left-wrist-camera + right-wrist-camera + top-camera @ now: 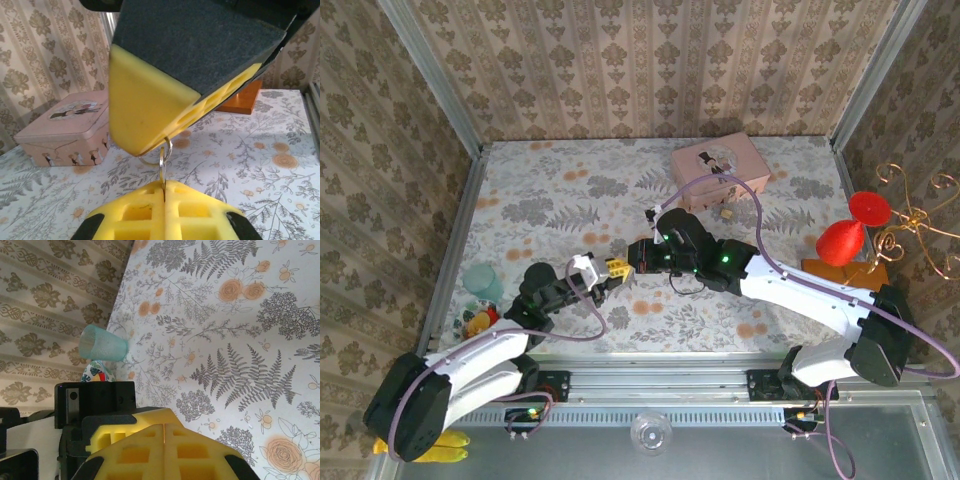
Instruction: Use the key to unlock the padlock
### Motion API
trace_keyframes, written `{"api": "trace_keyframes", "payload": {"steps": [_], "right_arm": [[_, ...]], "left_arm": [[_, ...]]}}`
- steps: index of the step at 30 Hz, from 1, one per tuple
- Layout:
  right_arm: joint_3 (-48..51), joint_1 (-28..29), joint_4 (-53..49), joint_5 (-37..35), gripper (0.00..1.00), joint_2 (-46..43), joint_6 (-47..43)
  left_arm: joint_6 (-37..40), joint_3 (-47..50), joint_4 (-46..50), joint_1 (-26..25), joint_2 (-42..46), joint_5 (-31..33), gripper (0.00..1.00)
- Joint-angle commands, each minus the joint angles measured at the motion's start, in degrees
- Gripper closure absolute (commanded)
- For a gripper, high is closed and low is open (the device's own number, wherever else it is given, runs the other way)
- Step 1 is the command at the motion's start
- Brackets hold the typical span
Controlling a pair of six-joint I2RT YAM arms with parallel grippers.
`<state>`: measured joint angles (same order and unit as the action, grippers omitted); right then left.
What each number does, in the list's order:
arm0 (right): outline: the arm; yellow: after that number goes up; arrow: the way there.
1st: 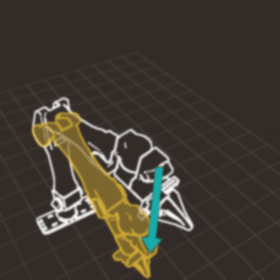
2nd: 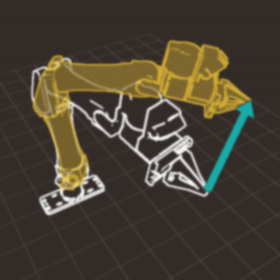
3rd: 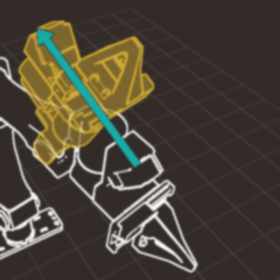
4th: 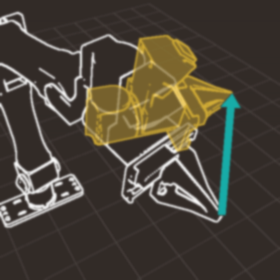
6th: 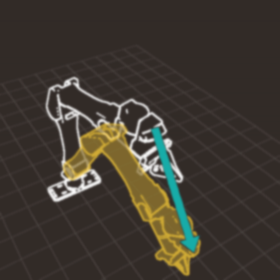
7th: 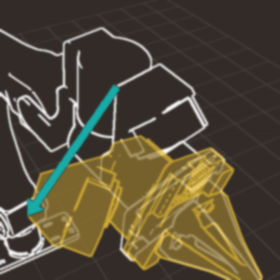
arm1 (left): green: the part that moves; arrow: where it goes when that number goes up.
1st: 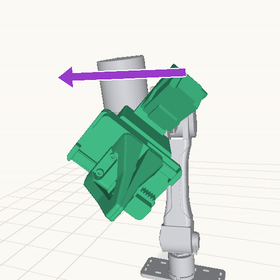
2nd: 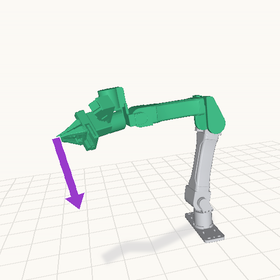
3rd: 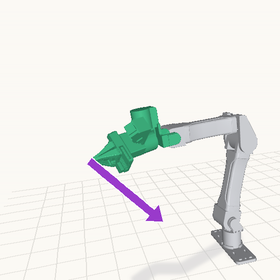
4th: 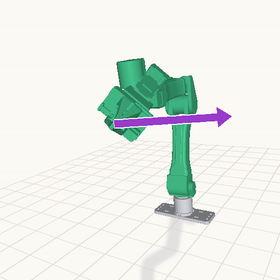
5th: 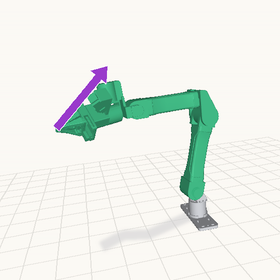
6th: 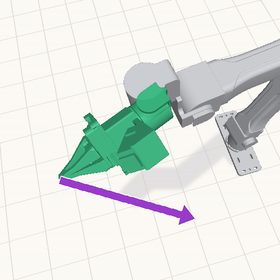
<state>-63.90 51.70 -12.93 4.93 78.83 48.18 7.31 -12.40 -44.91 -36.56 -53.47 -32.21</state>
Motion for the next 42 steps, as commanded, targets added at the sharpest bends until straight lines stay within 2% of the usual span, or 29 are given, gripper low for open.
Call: {"api": "trace_keyframes", "payload": {"steps": [1,4,8,10,15,20,25,30,36,42], "right_arm": [[1.0,0.2,0.2,-2.1,0.99,-1.2,0.5],[1.9,0.2,-0.6,-3.7,0.90,-2.0,0.2],[3.7,-1.3,-1.1,-5.3,0.86,-3.3,1.0],[4.3,-2.4,-1.8,-5.9,0.74,-4.0,1.9],[6.9,-5.0,-2.6,-7.3,0.59,-6.7,4.6],[10.4,-5.5,-1.9,-10.4,0.53,-10.5,7.3],[12.0,-5.5,-1.6,-9.9,0.49,-12.1,9.7],[13.7,-5.8,-0.9,-10.2,0.49,-13.9,13.2],[17.4,-5.8,4.3,-7.8,0.50,-13.7,20.5],[16.4,-3.9,8.3,-4.4,0.50,-10.6,24.7]], "left_arm": [[1.7,-2.1,3.5,0.2,1.8,4.7,1.00],[3.1,-3.0,5.3,0.1,1.8,10.2,1.00],[4.9,-6.3,11.1,0.1,1.5,14.9,1.00],[5.2,-8.0,14.8,-0.3,1.9,17.6,1.00],[7.1,-10.6,19.8,-1.2,1.1,22.2,1.00],[11.4,-14.1,23.1,-2.4,-4.2,27.2,1.00],[17.8,-19.1,27.0,-5.6,-10.0,33.5,1.00],[26.5,-16.8,22.3,-6.4,-9.0,27.4,1.00],[29.3,-15.8,21.0,-6.7,-6.6,23.8,1.00],[31.8,-13.0,18.7,-7.4,-4.4,19.0,1.00]]}}
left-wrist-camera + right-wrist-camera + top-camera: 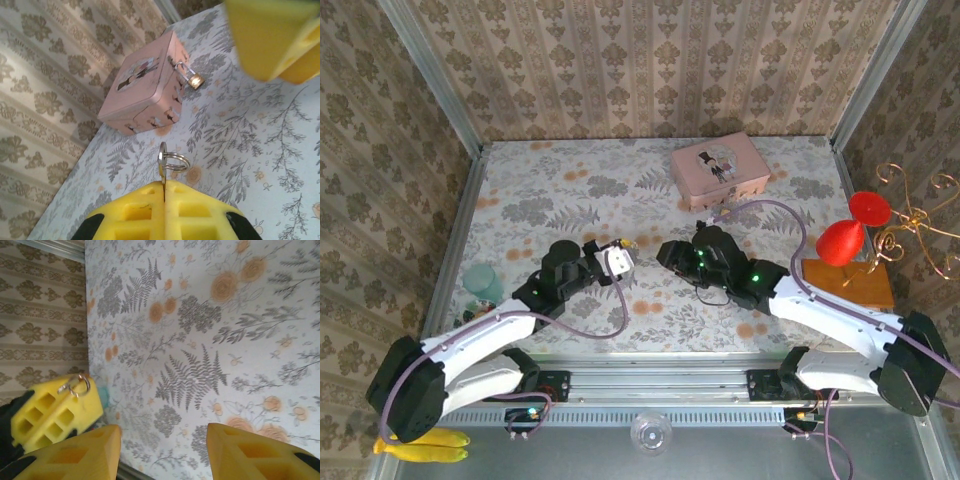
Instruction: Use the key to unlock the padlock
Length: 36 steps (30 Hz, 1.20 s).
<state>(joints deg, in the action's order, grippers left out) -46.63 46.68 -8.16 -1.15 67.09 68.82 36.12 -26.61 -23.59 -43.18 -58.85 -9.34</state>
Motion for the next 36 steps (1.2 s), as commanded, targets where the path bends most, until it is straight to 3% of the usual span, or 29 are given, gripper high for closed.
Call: {"api": "trace_keyframes", "payload": {"steps": [1,11,21,36], "right_arm": [[-1.2,1.7,3.9,1.8,0.50,1.4,4.3],[-2.9,3.0,8.9,4.7,0.59,4.5,8.0],[-2.2,2.9,10.6,2.0,0.63,2.9,9.8],[-1.8,2.9,10.1,2.4,0.60,1.5,10.2]], "left_arm": [[3.2,1.5,-2.9,-0.8,1.1,-4.1,1.00],[5.0,2.7,-2.8,-2.6,1.8,-5.1,1.00],[6.3,3.1,-2.6,-3.9,1.1,-4.7,1.00],[5.8,3.4,-4.6,-4.4,-1.6,-4.3,1.00]]}}
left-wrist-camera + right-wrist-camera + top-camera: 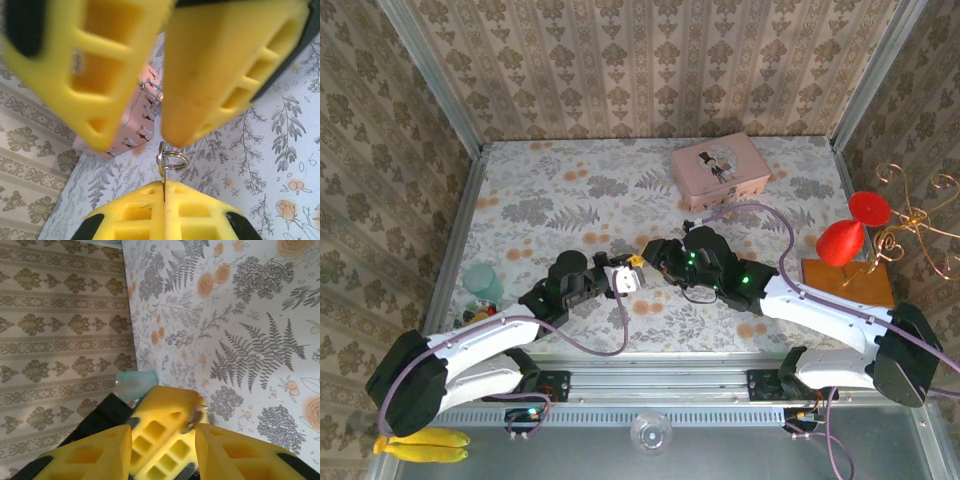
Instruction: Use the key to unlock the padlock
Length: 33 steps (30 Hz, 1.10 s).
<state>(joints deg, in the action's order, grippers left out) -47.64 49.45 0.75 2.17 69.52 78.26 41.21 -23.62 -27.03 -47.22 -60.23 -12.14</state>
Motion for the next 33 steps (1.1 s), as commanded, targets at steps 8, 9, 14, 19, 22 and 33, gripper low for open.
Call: {"api": "trace_keyframes", "payload": {"steps": [8,9,14,19,22,33], "right_arm": [[-0.3,-0.2,0.6,-1.0,0.64,0.4,1.1],[-0.2,-0.3,0.4,-1.0,0.64,0.5,1.2],[0.1,-0.3,-1.6,-2.4,0.64,0.4,1.7],[1.4,-0.4,-2.2,-4.8,0.64,-1.4,2.2],[1.2,-0.4,-1.9,-4.3,0.64,-1.0,2.2],[0.7,-0.4,-0.1,-2.5,0.71,1.5,2.5]], "left_arm": [[0.8,0.2,-1.4,-0.6,0.3,-2.0,1.00],[0.8,0.3,-1.4,-0.6,0.4,-2.1,1.00],[0.8,0.5,-1.7,-0.6,0.8,-1.4,1.00],[0.6,1.1,-2.4,-0.7,1.2,-1.0,1.00],[0.5,1.1,-2.4,-0.7,1.2,-1.4,1.00],[0.4,1.0,-2.7,-1.5,1.3,-1.9,1.00]]}}
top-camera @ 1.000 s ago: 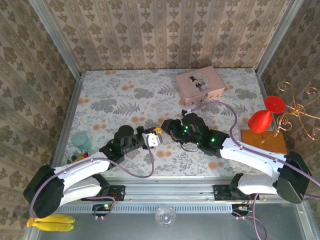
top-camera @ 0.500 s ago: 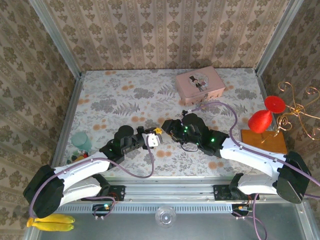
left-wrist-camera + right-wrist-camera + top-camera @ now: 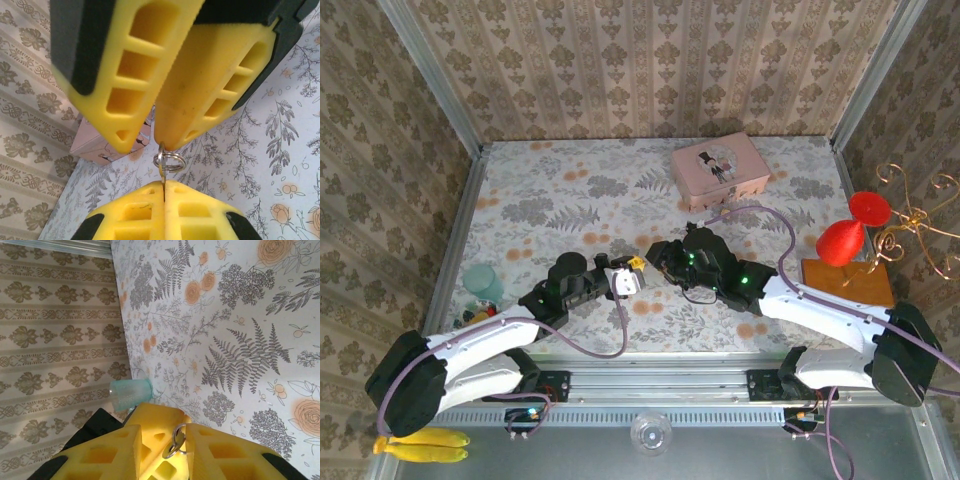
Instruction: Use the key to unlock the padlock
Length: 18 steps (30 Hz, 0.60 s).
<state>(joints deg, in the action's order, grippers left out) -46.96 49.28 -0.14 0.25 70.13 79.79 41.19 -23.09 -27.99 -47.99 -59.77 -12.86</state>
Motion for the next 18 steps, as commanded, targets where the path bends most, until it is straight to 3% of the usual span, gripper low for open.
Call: {"api": "trace_keyframes", "payload": {"steps": [1,9,15,18], "right_arm": [[0.0,-0.2,1.0,-0.4,0.71,1.0,1.0],[0.6,-0.2,1.6,0.1,0.79,1.2,1.2],[0.6,-0.2,1.5,0.2,0.94,0.7,0.7],[0.6,-0.5,0.7,-0.2,1.00,-0.2,-0.1]], "left_arm": [[0.5,0.4,-1.7,-0.7,0.8,-1.1,1.00],[0.3,0.2,-1.9,-0.9,0.7,-0.8,1.00],[0.1,-0.5,-2.0,-1.0,-0.1,-0.6,1.00],[-0.5,-0.6,-2.6,-1.0,-0.4,-0.3,0.94]]}}
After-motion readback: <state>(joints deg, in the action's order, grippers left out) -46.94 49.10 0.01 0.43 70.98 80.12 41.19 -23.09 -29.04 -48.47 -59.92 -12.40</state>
